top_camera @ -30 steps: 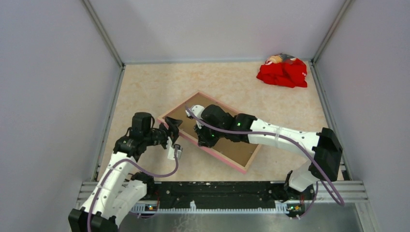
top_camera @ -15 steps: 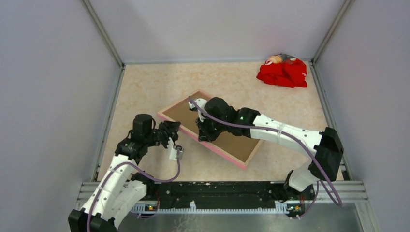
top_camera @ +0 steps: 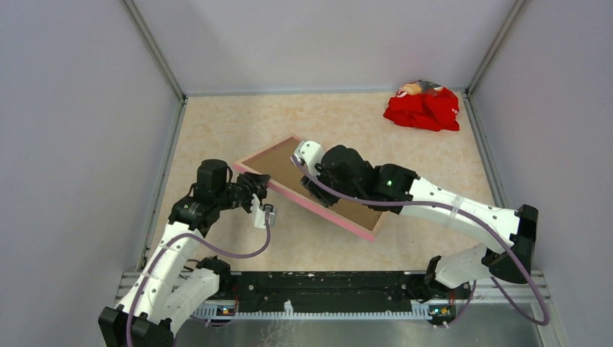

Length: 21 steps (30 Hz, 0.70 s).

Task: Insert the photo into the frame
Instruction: Turn over the photo frame at the center of the board.

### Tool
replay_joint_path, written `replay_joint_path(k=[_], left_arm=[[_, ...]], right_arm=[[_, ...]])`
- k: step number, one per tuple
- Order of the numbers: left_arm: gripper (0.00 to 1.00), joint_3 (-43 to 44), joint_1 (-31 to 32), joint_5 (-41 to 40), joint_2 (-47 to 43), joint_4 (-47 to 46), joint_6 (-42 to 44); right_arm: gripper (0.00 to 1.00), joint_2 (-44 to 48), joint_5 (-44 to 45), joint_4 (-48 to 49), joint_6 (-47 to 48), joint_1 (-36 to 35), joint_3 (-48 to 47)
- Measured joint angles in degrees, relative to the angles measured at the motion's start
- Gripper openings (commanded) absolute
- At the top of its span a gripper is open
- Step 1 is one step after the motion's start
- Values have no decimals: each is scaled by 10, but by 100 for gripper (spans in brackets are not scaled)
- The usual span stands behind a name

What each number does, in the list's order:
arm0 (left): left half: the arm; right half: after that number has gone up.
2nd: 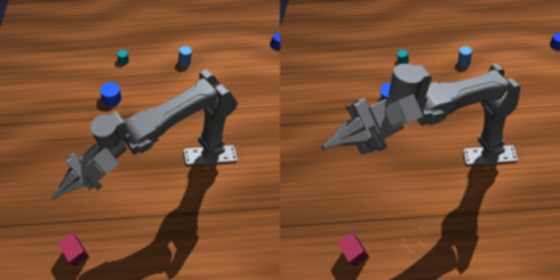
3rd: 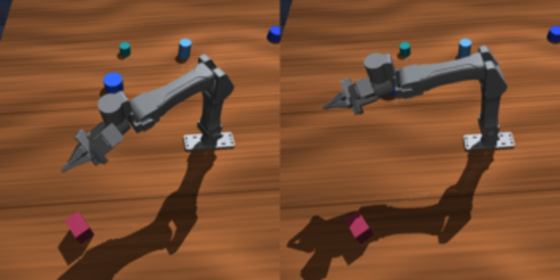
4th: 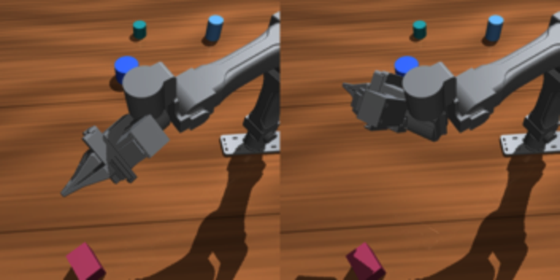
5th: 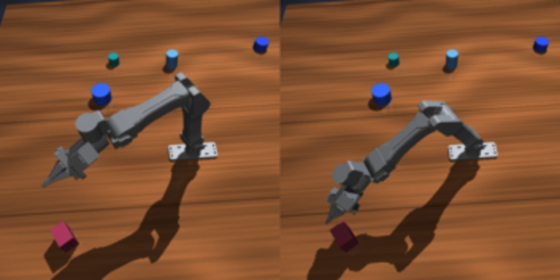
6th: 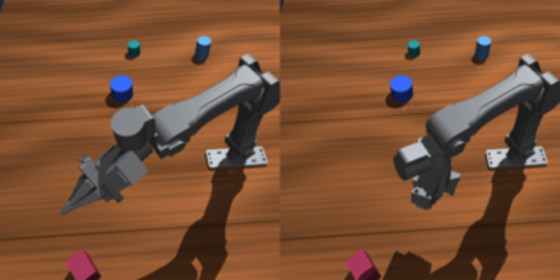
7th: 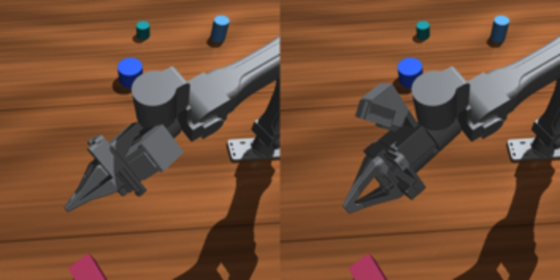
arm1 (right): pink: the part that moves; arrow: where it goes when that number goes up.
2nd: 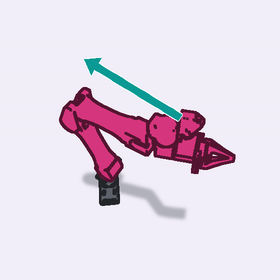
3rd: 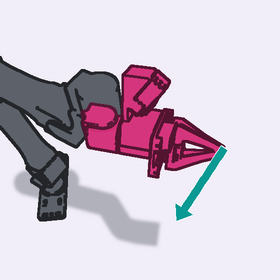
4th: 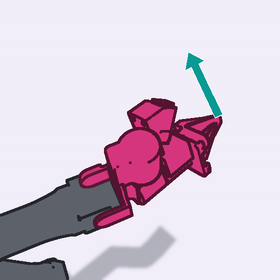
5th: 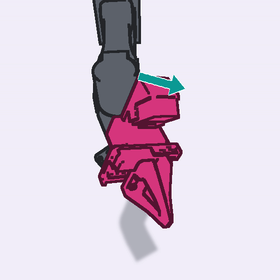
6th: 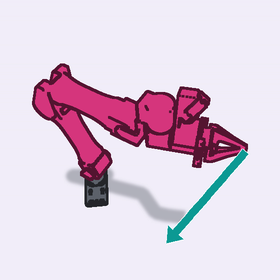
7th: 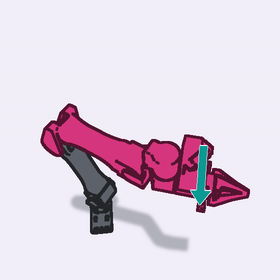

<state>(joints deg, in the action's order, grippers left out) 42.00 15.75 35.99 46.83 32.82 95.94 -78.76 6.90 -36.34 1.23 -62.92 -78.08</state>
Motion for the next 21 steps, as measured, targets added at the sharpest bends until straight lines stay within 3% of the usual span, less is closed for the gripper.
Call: replay_joint_path(k=[5,11,12,13,21], left_arm=[[15,28,0,5,7,27,-21],[15,51,0,6,18,49,-29],[15,52,0,6,18,49,-29],[15,52,0,5,18,51,-30],[16,52,0,6,18,54,-31]], right_arm=[[49,11,70,-16,43,-53,2],[51,3,114,-30,80,-71,5],[64,1,119,-31,83,-72,5],[69,-2,122,-31,87,-74,5],[70,-13,130,-37,108,-96,8]])
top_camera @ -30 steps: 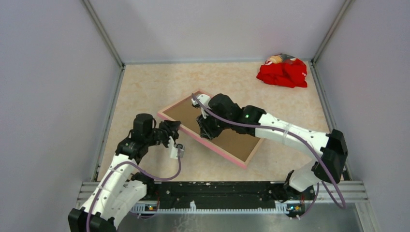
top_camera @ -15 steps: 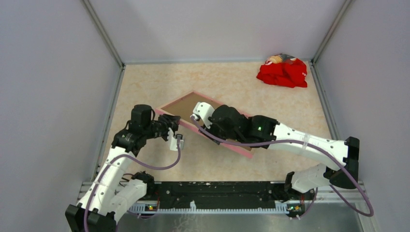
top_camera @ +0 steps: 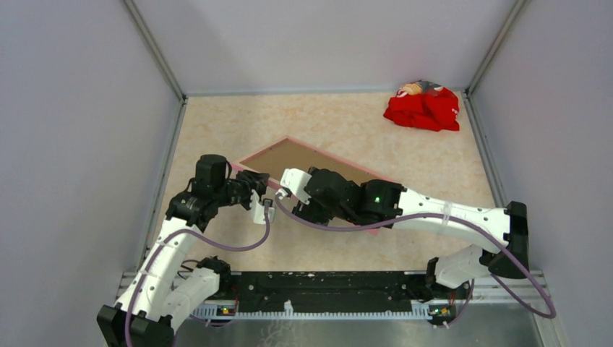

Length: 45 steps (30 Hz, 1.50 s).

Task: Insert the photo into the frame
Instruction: Turn over the photo frame at the center of the board.

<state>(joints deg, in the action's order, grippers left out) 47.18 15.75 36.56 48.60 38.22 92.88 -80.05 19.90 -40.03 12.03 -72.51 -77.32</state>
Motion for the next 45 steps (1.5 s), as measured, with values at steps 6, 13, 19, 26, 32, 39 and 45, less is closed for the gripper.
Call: replay_joint_path(k=[6,13,19,26,32,39,45], left_arm=[[17,8,0,1,1,5,-7],[18,38,0,13,13,29,-18],[26,45,-1,13,19,33,-26],[82,51,-2,21,15,22,-56],[99,52,-3,26,-9,1,-120],[99,109,-31,32,-1,-39,-259],[99,256,-77,30,107,-48,-398]], right_arm=[[70,0,5,5,6,-10,5],[67,-34,100,30,38,-31,37],[50,-34,172,77,82,-38,58],[17,-25,181,94,100,-38,61],[16,-14,181,100,99,-37,61],[16,-31,109,30,62,29,-36],[13,-125,43,-54,-5,136,-226]])
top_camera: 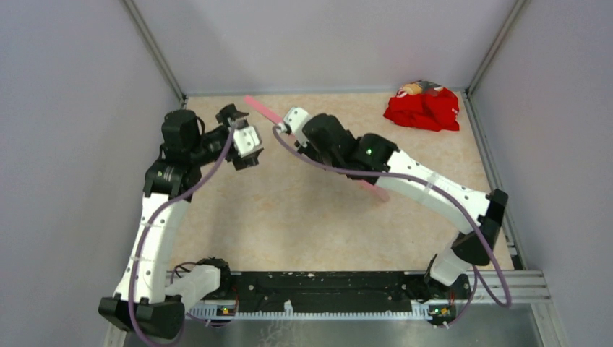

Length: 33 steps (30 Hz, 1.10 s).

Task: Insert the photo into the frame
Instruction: Turn over the photo frame at the center of the board.

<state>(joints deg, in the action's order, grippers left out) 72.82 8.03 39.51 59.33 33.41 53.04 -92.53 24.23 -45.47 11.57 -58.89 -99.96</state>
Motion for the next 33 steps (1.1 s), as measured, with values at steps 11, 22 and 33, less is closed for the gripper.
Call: replay_joint_path(k=[11,22,33], left_arm=[[99,63,-64,23,74,6,-160],[99,37,-72,37,82,2,-256],[99,-24,-72,1,111,-1,-266]], right_arm=[[3,-138,-160,-94,-130,196,-238],[1,5,-362,106,-294,421,1],[0,122,-492,190,-406,530,222]])
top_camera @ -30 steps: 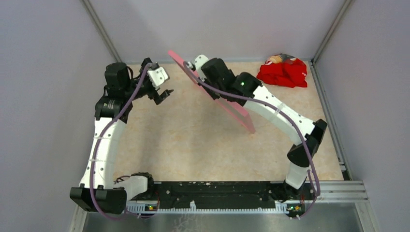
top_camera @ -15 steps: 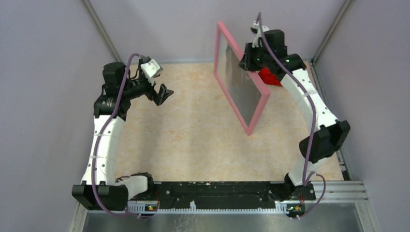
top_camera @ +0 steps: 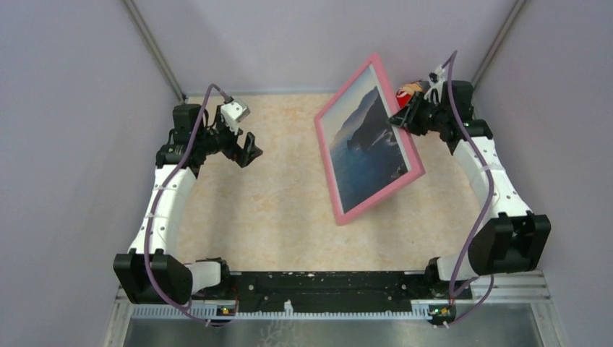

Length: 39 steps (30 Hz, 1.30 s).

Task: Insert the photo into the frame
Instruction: Turn over the photo frame at the center of the board.

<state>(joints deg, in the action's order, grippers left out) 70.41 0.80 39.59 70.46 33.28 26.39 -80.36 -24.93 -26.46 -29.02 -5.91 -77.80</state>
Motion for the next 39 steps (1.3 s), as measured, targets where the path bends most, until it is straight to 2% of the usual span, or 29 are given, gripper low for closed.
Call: replay_joint_path(k=[8,14,19,30,36,39], left_arm=[[99,-30,0,1,2,-5,3],[99,-55,-1,0,2,-8,0],[99,-70,-3,1,2,-16,-1],[99,-76,-19,0,2,-26,-5],[99,-91,-23,-5,6,-33,-5],[99,-102,-29,-5,8,-39,-4]], right_arm=[[0,-21,-64,-65,-11,26,79],[0,52,-118,41,-58,27,265],[0,55,-179,124,-71,23,370],[7,-38,-215,211,-70,-51,380],[17,-64,-211,238,-68,-67,384],[23,-46,-198,288,-94,-69,424]])
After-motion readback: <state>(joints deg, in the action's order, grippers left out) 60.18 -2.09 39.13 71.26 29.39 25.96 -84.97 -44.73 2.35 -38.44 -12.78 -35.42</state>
